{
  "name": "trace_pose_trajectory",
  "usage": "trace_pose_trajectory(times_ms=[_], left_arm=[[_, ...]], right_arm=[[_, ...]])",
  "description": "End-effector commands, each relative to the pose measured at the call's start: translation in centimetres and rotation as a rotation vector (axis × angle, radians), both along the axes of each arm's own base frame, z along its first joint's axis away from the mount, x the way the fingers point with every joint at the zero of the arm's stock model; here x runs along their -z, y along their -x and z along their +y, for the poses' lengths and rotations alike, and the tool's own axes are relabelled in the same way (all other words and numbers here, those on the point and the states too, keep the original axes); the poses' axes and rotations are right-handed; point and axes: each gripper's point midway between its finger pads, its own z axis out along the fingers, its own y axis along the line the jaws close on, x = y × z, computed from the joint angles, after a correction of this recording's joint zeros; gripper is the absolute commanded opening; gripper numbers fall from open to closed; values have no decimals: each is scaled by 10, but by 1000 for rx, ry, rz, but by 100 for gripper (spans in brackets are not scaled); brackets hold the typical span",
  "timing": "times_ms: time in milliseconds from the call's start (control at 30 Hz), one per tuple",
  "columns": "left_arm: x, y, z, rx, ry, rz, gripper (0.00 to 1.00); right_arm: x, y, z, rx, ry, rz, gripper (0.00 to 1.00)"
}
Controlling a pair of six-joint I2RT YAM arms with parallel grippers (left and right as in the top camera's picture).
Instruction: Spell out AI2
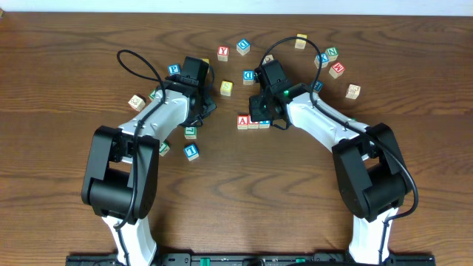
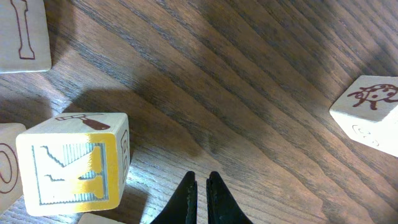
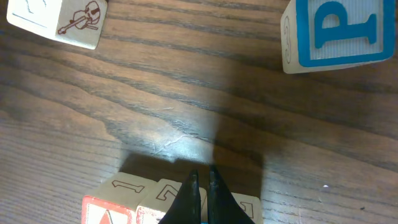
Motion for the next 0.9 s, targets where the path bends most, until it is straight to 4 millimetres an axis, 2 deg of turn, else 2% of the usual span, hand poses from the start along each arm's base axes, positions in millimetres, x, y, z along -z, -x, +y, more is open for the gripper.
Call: trace_pose_trajectory(times_ms=[0, 367, 633, 867], left_arm=[[7, 5, 5, -9, -21, 20, 8], [7, 5, 5, -9, -21, 20, 8], [7, 5, 5, -9, -21, 20, 7], [7, 5, 5, -9, -21, 20, 7]], right_arm=[[-1, 1, 0, -15, 4, -3, 1], [-4, -6, 0, -8, 3, -31, 3], [-9, -18, -19, 87, -17, -33, 1], [-1, -2, -32, 108, 16, 51, 1]])
